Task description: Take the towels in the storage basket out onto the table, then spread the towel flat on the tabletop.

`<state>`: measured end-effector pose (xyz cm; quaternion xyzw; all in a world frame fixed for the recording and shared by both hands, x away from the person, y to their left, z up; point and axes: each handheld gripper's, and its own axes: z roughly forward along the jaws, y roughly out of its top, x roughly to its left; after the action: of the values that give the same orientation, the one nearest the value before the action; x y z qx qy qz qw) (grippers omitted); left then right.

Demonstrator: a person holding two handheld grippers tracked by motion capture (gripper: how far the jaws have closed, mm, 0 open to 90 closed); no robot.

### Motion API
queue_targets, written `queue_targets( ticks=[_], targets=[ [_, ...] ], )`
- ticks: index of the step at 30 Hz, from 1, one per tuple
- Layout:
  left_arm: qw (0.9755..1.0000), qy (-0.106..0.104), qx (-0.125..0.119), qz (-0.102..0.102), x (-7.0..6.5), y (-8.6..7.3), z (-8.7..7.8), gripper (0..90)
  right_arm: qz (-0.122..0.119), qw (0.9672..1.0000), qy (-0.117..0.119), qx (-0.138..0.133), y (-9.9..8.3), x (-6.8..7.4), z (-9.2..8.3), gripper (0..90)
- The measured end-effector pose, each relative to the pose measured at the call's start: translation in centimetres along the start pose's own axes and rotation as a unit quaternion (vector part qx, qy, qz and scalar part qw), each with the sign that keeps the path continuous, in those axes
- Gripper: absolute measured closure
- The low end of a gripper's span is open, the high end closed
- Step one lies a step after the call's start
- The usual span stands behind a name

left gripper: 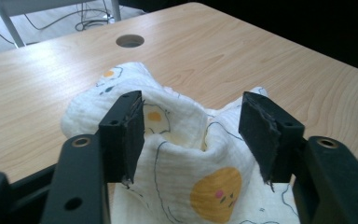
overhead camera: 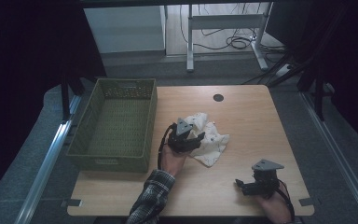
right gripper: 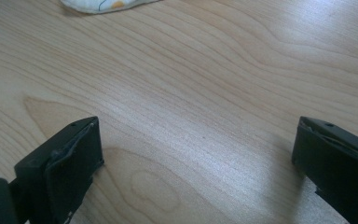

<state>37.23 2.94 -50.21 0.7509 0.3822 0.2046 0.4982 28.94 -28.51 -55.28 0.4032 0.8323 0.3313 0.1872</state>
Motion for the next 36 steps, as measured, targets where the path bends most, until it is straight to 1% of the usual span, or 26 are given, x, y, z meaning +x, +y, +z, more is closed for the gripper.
queue_targets(
  ticks=[3,7,15,22,26,27,28,29,32,34,35,36],
  targets=[
    [1.0,0.0,-0.002,-0.007,0.1,0.0,-0.3,34.8,0.0,1.0,0.0,0.0,0.0,0.0,0.0,1.6],
    [1.0,0.003,-0.002,-0.007,0.1,-0.1,-0.9,29.1,0.0,1.0,0.0,0.0,0.0,0.0,0.0,1.6],
    [0.9999,0.009,-0.005,0.004,-0.2,-0.5,-2.2,25.6,0.0,1.0,0.0,0.0,0.0,0.0,0.0,1.7],
    [0.9998,0.015,-0.008,-0.006,0.1,-1.5,-3.2,25.8,0.001,1.0,0.0,0.0,0.0,0.0,0.0,1.9],
    [0.9997,0.016,-0.008,-0.015,0.3,-2.2,-3.4,26.6,0.005,1.0,-0.001,-0.003,0.0,0.0,-0.1,4.9],
    [0.9998,0.016,-0.006,-0.013,0.3,-2.4,-3.5,27.3,0.005,1.0,-0.002,-0.002,0.0,0.0,-0.1,6.1],
    [0.9998,0.017,-0.005,-0.012,0.3,-2.5,-3.5,28.2,0.005,1.0,0.001,-0.002,0.2,-0.2,-0.2,9.2],
    [0.9998,0.019,-0.004,-0.011,0.2,-2.6,-3.5,28.2,0.005,1.0,0.001,-0.002,0.2,-0.2,-0.2,9.2],
    [0.9997,0.021,-0.003,-0.01,0.2,-3.0,-3.7,31.0,0.016,0.9998,0.011,-0.008,0.6,-0.3,-0.4,11.8],
    [0.9997,0.022,0.0,-0.01,0.3,-3.3,-3.8,33.7,0.029,0.9993,0.009,-0.02,1.2,-0.4,-0.6,11.8],
    [0.9997,0.023,0.001,-0.011,0.3,-3.5,-3.8,34.9,0.034,0.999,0.012,-0.025,1.4,-0.5,-0.7,13.4],
    [0.9997,0.023,0.003,-0.012,0.4,-3.7,-3.9,36.0,0.036,0.9986,0.022,-0.03,1.9,-0.6,-0.8,16.8]
  ],
)
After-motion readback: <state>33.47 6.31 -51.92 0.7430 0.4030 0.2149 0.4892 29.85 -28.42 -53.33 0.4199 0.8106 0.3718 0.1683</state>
